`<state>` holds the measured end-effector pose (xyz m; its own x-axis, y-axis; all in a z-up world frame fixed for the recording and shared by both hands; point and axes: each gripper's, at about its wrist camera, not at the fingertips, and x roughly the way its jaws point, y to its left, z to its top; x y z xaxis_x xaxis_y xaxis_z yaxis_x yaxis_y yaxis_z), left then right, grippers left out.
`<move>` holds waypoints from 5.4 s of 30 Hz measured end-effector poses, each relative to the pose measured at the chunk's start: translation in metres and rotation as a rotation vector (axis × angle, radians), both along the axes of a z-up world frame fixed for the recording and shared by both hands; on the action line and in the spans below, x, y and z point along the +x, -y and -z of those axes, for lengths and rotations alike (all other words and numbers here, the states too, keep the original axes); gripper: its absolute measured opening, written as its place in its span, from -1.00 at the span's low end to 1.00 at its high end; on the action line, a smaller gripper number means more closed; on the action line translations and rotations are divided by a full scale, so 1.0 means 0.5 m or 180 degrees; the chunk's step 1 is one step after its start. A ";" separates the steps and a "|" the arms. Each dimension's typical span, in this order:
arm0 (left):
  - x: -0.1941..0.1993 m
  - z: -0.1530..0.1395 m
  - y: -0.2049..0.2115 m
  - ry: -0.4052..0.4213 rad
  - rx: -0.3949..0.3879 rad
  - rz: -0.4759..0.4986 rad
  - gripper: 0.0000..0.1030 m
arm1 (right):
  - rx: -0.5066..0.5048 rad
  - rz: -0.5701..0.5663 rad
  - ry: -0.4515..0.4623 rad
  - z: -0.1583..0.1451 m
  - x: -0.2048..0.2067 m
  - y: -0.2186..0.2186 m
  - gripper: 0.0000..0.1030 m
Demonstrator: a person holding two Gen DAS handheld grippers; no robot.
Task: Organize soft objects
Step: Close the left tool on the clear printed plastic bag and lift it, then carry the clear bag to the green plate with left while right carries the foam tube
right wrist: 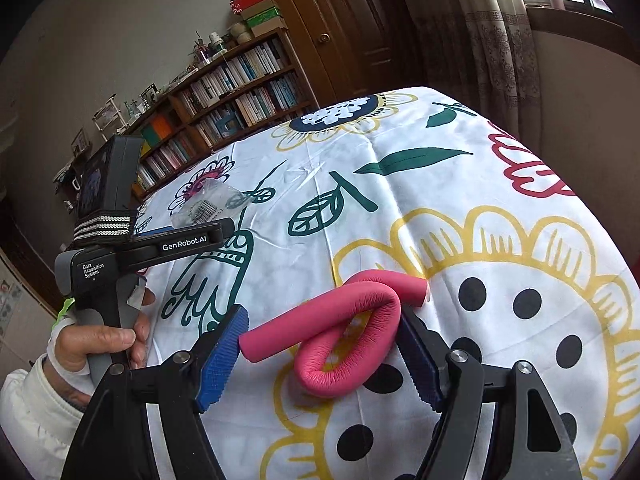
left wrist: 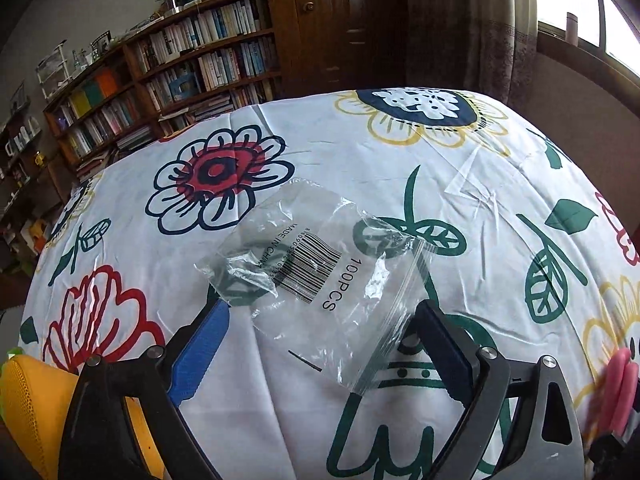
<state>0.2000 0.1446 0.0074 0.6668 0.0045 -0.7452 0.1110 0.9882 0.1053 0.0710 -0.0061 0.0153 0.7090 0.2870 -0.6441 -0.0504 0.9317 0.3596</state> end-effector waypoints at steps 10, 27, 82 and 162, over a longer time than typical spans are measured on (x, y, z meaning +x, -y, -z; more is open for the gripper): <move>0.026 0.000 0.003 -0.0027 -0.0285 0.0195 0.35 | 0.0035 0.0022 -0.0001 0.001 0.001 0.003 0.50; -0.075 -0.022 0.015 0.0020 -0.0611 0.0289 -0.73 | 0.0091 0.0050 0.0012 0.002 -0.001 0.009 0.50; -0.143 0.001 0.013 -0.0339 -0.0558 0.0725 0.82 | 0.0148 0.0141 0.0049 0.002 -0.006 0.022 0.50; -0.174 -0.205 -0.137 0.0592 -0.0743 0.0262 -0.59 | 0.0210 0.0205 0.0082 -0.002 -0.013 0.029 0.50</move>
<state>0.1129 0.2133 0.1098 0.7829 -0.2120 -0.5849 0.1917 0.9766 -0.0975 0.0647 -0.0207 0.0165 0.7434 0.2814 -0.6067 -0.0012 0.9077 0.4196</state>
